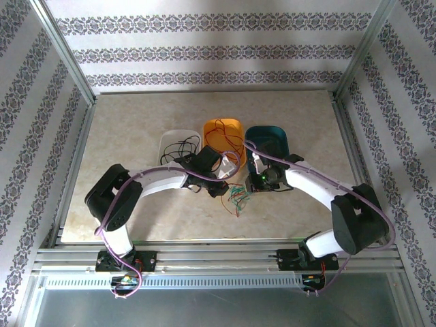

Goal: Untangle the cables

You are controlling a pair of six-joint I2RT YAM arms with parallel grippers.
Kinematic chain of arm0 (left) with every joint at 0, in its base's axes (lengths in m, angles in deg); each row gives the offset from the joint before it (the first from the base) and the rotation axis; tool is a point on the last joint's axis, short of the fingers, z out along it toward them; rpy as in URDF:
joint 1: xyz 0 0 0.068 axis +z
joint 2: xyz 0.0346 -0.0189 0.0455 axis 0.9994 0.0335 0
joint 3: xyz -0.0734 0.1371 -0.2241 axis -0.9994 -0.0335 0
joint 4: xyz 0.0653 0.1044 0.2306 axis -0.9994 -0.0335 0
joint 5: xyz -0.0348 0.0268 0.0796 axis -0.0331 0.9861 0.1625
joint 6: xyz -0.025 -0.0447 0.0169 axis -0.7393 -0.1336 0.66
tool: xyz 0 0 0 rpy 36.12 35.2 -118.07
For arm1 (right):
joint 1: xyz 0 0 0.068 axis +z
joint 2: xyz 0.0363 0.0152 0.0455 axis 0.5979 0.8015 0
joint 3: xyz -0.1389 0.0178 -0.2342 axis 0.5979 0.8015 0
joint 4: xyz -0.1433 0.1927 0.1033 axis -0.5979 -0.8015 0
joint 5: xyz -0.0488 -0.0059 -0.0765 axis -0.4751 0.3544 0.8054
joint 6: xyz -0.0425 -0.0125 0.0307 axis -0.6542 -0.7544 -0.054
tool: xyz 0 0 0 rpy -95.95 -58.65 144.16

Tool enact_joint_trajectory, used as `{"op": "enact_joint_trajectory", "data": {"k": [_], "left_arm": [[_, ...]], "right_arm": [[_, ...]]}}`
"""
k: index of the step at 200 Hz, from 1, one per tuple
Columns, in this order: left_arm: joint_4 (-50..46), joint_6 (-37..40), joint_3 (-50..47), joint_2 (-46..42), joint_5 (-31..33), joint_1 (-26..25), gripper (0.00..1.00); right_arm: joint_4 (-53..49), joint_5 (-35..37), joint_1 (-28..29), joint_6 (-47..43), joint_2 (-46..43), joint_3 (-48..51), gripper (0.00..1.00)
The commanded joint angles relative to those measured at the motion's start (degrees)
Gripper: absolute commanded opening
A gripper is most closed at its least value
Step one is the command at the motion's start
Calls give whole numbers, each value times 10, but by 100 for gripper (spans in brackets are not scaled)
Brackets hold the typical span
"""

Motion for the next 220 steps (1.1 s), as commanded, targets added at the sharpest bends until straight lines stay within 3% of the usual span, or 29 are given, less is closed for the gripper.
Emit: {"op": "enact_joint_trajectory", "data": {"k": [1,21,52,86,124,171,220], "left_arm": [[-8,1,-8,-22,-10,1,0],[-10,2,-8,-46,0,1,0],[10,-10,8,-115,10,1,0],[54,-40,49,-191,-20,16,0],[116,-77,83,-261,-26,54,0],[215,-137,76,-339,13,123,0],[195,-125,103,-362,5,147,0]], "right_arm": [[18,29,-14,5,8,-4,15],[17,32,-19,8,11,0,0],[6,29,-17,2,5,12,0],[-3,33,-18,5,-12,32,0],[-11,40,-18,11,-17,44,0],[-15,48,-19,16,-7,48,0],[-18,53,-22,20,-10,49,0]]}}
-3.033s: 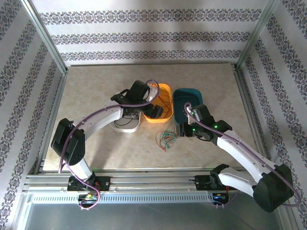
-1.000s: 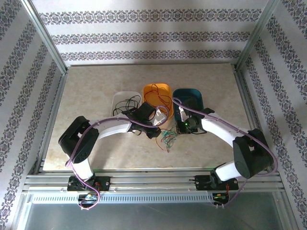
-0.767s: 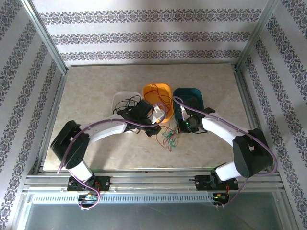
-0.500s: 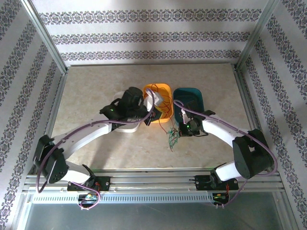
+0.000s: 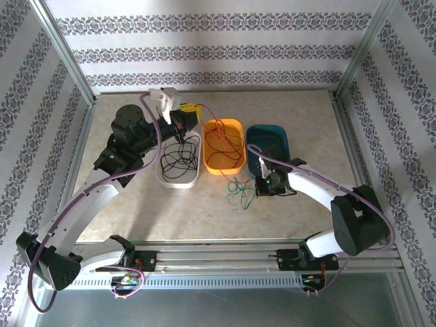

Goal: Untangle the cables

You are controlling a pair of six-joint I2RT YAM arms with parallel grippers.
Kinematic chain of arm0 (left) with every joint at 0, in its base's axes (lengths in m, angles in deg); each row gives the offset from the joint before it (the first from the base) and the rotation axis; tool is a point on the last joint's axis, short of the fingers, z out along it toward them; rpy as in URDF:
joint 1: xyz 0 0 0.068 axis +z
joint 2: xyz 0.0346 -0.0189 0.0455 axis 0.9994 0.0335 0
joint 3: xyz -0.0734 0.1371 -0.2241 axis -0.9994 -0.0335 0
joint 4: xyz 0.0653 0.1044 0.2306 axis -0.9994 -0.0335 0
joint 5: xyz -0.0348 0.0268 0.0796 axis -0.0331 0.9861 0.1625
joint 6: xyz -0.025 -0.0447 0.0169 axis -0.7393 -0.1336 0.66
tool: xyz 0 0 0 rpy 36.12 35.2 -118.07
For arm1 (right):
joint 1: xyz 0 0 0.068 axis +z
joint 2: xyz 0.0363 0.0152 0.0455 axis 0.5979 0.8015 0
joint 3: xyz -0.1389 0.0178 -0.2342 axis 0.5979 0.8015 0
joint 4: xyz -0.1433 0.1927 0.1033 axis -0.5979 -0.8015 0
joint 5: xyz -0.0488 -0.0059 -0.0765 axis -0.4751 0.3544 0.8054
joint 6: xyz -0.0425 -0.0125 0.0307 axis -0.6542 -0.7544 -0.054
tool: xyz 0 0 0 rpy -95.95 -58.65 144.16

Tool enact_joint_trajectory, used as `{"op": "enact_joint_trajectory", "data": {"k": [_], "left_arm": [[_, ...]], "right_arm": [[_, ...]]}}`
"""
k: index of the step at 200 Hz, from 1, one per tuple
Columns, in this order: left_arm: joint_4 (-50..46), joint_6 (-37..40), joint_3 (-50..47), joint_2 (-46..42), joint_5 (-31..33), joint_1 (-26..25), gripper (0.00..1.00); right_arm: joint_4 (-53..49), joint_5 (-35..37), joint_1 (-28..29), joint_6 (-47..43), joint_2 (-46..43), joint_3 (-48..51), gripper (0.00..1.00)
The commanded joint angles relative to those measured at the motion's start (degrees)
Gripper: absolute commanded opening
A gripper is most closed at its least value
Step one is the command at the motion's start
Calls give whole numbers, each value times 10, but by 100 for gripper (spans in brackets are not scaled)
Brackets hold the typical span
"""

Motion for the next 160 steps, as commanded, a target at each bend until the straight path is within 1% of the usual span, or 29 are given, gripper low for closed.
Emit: {"op": "enact_joint_trajectory", "data": {"k": [1,43,62,80,98,110,113,118,124,129,141,160], "left_arm": [[25,0,24,-14,4,4,0],[20,27,53,-34,15,9,0],[14,32,76,-30,22,9,0],[1,15,91,-8,41,10,0],[-9,-14,93,25,74,10,0],[-12,-34,92,51,82,10,0],[-13,-40,92,57,82,11,0],[-11,-50,91,68,82,10,0],[-8,-58,89,80,78,10,0],[-4,-64,87,90,74,10,0],[13,-84,79,111,67,10,0],[43,-106,68,144,50,10,0]], "right_arm": [[-18,19,-5,10,0,8,0],[-18,17,-11,12,3,9,0],[-16,13,-11,11,2,9,0],[-11,7,-10,7,-10,10,0],[-8,9,-8,5,-32,9,0],[-8,12,-8,5,-53,8,0],[-8,15,-8,6,-58,8,3],[-8,18,-8,7,-69,7,11],[-10,22,-8,9,-82,7,28],[-9,27,-9,12,-93,7,36],[-12,51,-9,22,-124,7,44],[-9,84,-13,43,-173,12,49]]}}
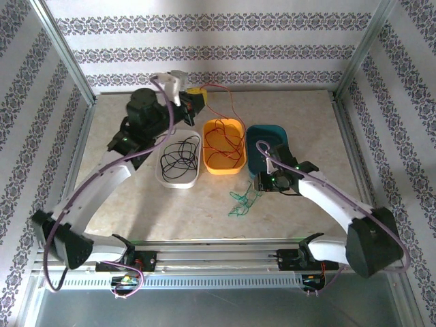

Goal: Untangle the cables

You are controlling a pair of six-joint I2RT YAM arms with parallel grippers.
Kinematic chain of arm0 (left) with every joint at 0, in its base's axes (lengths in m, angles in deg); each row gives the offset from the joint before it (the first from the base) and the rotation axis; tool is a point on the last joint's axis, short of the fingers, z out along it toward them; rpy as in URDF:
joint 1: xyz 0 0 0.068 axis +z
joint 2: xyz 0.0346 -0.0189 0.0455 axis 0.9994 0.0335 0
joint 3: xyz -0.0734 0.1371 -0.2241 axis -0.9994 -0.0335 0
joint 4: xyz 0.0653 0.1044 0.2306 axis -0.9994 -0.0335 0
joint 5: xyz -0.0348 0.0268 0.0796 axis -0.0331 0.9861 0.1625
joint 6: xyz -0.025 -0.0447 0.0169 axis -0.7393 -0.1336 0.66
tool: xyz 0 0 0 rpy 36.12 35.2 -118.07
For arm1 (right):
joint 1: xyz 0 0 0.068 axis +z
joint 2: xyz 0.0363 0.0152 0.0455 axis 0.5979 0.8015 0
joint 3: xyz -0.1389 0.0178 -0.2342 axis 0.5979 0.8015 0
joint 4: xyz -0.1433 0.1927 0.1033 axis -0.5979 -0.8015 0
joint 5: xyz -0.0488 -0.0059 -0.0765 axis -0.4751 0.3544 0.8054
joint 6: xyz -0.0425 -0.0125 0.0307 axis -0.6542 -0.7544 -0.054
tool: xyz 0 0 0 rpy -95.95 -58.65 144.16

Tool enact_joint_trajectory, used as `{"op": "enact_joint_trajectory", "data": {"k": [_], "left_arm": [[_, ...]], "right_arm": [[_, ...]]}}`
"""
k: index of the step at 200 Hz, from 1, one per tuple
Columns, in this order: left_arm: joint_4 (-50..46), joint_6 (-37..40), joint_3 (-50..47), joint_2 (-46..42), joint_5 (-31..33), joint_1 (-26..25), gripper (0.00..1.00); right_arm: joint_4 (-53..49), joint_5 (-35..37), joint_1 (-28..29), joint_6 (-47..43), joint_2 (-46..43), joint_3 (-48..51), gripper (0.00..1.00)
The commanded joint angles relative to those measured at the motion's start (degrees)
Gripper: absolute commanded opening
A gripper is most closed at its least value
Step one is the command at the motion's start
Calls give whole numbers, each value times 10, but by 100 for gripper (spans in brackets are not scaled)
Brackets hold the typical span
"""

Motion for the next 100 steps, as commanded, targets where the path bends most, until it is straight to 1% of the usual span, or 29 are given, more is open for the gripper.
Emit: {"op": "enact_joint_trajectory", "data": {"k": [1,8,41,74,100], "left_arm": [[44,-52,-13,26,-15,9,0],[50,-59,-16,39,-19,9,0],[85,-76,-34,84,-28,9,0],[98,-81,-40,129,-30,9,0],[98,-93,-54,152,-18,9,0]], "right_arm": [[-4,56,-9,30,-58,10,49],[-3,74,-10,39,-79,13,51],[12,110,-19,67,-143,38,52],[11,110,-25,69,-170,50,52],[7,109,-27,69,-177,51,52]]}}
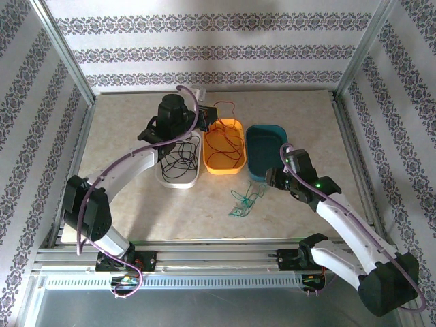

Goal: Untangle the cables

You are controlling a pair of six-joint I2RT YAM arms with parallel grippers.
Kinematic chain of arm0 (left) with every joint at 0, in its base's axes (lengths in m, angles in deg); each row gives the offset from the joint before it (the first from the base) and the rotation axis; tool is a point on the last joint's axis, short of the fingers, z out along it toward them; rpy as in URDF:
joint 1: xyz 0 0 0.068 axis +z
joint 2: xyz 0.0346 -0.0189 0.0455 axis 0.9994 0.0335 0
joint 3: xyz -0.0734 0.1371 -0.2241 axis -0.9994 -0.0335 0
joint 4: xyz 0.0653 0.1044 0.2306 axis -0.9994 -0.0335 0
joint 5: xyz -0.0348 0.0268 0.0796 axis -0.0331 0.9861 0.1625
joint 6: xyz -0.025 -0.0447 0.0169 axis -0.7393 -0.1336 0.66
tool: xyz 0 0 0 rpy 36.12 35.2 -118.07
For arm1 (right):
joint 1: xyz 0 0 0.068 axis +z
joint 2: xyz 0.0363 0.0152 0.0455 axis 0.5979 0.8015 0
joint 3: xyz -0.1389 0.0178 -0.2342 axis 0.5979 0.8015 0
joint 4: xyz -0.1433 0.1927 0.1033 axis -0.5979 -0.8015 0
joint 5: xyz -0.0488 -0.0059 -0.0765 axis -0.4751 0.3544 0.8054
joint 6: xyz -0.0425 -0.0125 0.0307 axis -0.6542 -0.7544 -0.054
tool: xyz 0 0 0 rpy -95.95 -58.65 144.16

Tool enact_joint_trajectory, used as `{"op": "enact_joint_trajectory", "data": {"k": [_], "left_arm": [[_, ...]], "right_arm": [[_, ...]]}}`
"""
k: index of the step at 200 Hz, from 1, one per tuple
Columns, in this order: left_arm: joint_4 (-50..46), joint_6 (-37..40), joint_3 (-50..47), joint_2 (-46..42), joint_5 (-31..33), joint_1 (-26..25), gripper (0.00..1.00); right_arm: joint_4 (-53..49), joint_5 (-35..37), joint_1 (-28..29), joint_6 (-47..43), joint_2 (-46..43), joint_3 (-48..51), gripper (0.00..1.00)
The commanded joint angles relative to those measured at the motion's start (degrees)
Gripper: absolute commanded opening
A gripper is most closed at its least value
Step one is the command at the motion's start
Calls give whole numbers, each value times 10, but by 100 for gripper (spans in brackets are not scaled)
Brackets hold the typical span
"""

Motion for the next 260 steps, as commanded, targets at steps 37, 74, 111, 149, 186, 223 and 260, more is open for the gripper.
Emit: {"op": "enact_joint_trajectory", "data": {"k": [37,74,111,149,186,223,260], "left_arm": [[40,-48,-67,21,17,6,0],[19,-69,-94,35,56,6,0],[-60,-74,-42,97,88,6,0],[-150,-65,37,167,118,5,0],[-224,-48,119,232,132,-3,0],[-304,-34,194,289,180,-16,0],[-369,-27,253,336,202,-26,0]], "right_arm": [[-5,15,-5,11,-15,8,52],[-3,10,-6,7,-9,6,52],[-4,9,-6,4,-6,-2,52],[-14,15,-6,-1,-19,-6,52],[-22,19,-6,-3,-25,-6,52],[-25,23,-6,-2,-33,-4,52],[-34,27,-6,-4,-42,-4,52]]}}
